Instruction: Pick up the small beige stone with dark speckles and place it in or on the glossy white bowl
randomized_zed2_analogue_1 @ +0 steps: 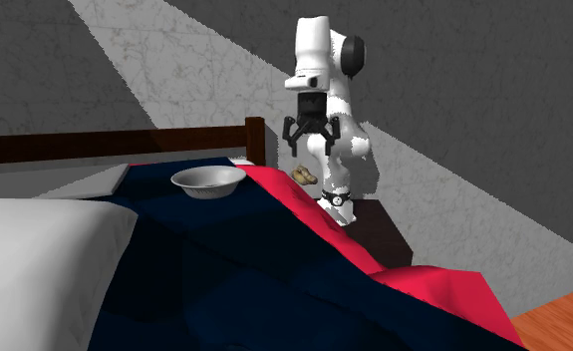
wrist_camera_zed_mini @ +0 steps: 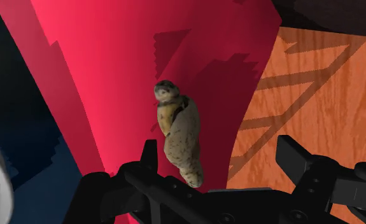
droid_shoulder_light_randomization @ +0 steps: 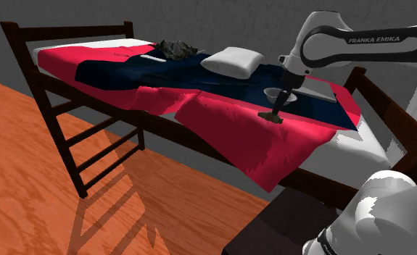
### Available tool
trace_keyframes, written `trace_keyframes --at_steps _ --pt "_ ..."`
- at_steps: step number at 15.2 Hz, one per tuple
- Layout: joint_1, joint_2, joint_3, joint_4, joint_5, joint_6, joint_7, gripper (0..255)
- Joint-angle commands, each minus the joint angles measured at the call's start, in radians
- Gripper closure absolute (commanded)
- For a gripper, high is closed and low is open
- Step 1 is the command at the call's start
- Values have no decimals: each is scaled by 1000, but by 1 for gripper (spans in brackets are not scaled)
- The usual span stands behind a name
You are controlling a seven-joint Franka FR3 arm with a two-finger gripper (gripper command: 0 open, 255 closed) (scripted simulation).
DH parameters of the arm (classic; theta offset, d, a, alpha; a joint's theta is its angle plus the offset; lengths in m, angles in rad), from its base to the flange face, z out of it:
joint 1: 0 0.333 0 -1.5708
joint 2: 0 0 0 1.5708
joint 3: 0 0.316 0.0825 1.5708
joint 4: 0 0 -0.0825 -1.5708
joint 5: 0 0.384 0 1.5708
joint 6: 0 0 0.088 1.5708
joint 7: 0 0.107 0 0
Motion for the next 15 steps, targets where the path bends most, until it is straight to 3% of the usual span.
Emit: trace_keyframes --at_steps 1,9,15 --pt "20 72 -52 46 11 32 -105 0" --pt "23 110 -71 -25 15 142 -122 0" --pt "23 110 -71 -25 15 142 -122 0"
